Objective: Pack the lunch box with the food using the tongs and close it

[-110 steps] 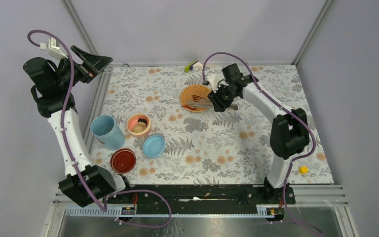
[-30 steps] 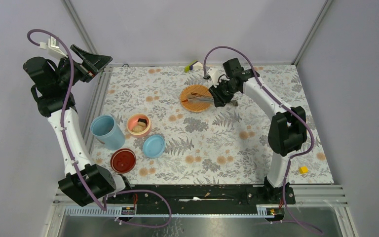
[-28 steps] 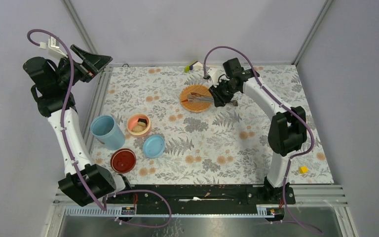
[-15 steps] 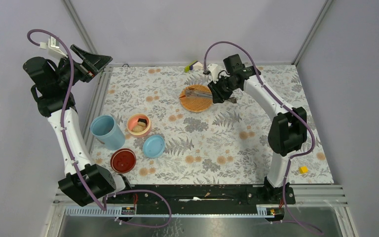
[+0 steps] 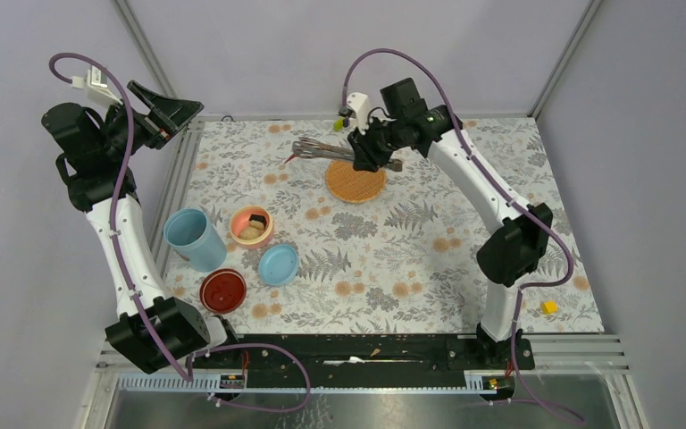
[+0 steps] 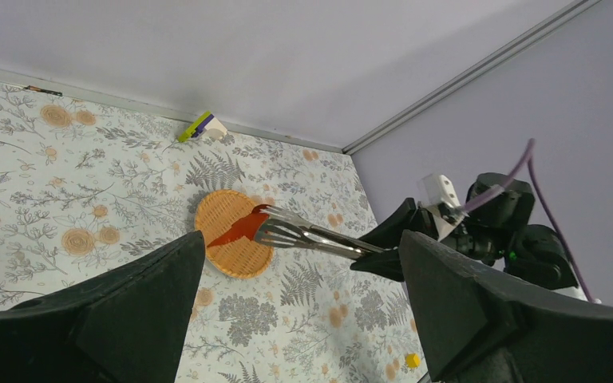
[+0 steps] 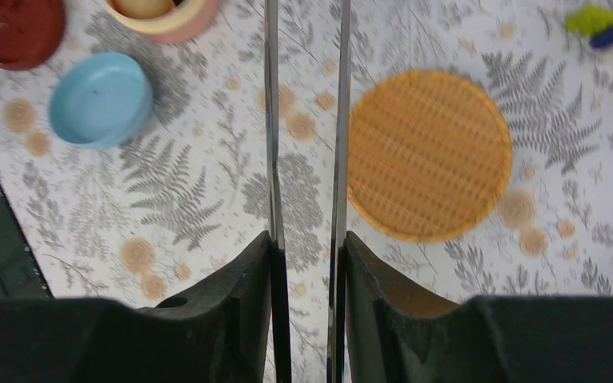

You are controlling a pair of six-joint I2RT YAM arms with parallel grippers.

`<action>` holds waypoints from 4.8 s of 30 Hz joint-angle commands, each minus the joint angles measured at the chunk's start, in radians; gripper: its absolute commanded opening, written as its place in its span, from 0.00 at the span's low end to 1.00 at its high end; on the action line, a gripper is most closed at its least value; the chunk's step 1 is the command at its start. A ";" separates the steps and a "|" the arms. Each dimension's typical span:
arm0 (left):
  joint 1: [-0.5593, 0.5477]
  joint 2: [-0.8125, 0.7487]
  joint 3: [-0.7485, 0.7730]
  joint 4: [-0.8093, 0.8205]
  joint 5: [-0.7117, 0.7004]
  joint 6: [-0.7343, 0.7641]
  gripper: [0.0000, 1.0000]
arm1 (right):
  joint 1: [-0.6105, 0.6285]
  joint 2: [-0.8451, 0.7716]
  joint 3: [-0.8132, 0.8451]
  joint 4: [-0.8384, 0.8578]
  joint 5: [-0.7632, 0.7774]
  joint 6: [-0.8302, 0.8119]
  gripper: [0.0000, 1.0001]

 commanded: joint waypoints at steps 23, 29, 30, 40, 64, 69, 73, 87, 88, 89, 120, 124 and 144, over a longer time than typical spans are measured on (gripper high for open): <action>-0.004 -0.010 -0.004 0.065 0.026 -0.024 0.99 | 0.427 0.350 0.601 -0.001 -0.157 0.204 0.02; -0.004 -0.016 -0.003 0.070 0.031 -0.027 0.99 | 0.475 0.390 0.616 0.011 -0.114 0.176 0.02; -0.004 -0.017 -0.003 0.071 0.031 -0.028 0.99 | 0.480 0.394 0.616 0.010 -0.103 0.169 0.02; -0.002 -0.025 -0.018 0.093 0.040 -0.044 0.99 | 0.510 0.429 0.612 0.025 0.015 0.108 0.02; -0.002 -0.029 -0.030 0.110 0.048 -0.054 0.99 | 0.557 0.454 0.602 0.058 0.128 0.057 0.29; -0.002 -0.033 -0.029 0.112 0.049 -0.058 0.99 | 0.559 0.454 0.607 0.058 0.128 0.066 0.39; -0.002 -0.033 -0.030 0.113 0.049 -0.057 0.99 | 0.559 0.452 0.608 0.058 0.126 0.073 0.44; -0.001 -0.029 -0.026 0.099 0.047 -0.046 0.99 | 0.553 0.396 0.569 0.057 0.158 0.072 0.47; -0.001 -0.030 -0.023 0.097 0.046 -0.045 0.99 | 0.549 0.383 0.554 0.056 0.159 0.072 0.48; -0.001 -0.030 -0.021 0.094 0.044 -0.043 0.99 | 0.544 0.370 0.534 0.057 0.161 0.073 0.48; -0.111 0.069 0.110 -0.192 -0.064 0.257 0.99 | -0.040 -0.077 -0.250 0.276 0.031 0.138 0.47; -0.155 0.092 0.123 -0.260 -0.090 0.338 0.99 | -0.121 -0.081 -0.331 0.281 0.027 0.113 0.47; -0.340 0.151 0.080 -0.705 -0.290 0.947 0.99 | -0.197 -0.017 -0.594 0.474 0.068 -0.014 0.52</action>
